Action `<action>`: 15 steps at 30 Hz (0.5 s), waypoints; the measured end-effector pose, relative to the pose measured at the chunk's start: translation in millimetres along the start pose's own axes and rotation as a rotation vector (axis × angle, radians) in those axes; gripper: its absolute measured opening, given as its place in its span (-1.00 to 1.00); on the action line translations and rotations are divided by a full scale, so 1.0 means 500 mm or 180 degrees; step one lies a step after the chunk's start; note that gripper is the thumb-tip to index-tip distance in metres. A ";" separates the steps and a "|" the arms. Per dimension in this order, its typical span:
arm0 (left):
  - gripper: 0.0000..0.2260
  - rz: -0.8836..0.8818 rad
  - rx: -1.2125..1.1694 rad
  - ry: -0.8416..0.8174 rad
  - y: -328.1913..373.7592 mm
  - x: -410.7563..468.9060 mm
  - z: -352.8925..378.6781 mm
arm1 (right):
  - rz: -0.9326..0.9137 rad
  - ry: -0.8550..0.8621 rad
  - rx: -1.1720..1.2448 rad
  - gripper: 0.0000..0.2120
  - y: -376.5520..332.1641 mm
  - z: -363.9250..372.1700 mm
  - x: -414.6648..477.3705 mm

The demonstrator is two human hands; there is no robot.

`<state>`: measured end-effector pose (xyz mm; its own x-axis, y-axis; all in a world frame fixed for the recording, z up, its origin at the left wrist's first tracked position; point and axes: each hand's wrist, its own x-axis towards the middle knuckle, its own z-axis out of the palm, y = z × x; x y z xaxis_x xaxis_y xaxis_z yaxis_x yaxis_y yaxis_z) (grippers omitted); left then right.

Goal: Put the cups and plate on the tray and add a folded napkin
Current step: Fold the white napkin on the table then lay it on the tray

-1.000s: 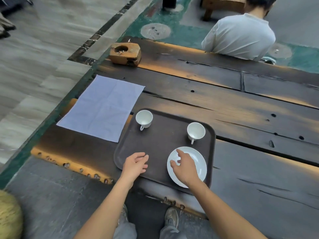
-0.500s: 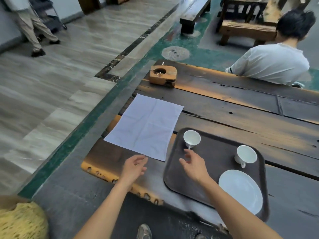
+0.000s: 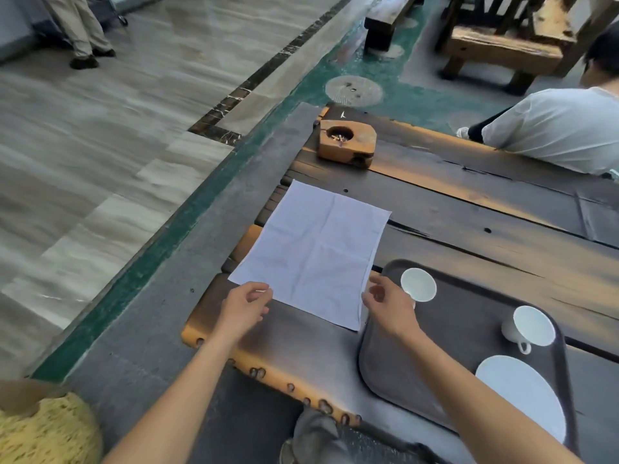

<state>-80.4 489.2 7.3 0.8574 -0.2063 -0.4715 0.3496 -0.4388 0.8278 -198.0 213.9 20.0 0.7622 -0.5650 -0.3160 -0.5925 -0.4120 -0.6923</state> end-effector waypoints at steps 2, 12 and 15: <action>-0.86 -0.0041 0.0029 0.0026 0.011 0.031 -0.007 | 0.0069 0.0016 -0.0010 -0.58 -0.009 0.013 0.035; -0.74 -0.0079 0.0756 -0.0030 0.085 0.248 -0.001 | 0.0578 -0.0291 -0.0015 -0.32 -0.017 0.070 0.236; -0.70 -0.0120 0.0981 -0.0013 0.105 0.316 0.012 | 0.0721 -0.0274 -0.0035 -0.31 -0.009 0.086 0.290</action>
<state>71.2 428.4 -25.5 0.8443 -0.1881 -0.5018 0.2496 -0.6905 0.6789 -73.6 164.4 -50.8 0.6286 -0.5811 -0.5169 -0.7533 -0.2897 -0.5904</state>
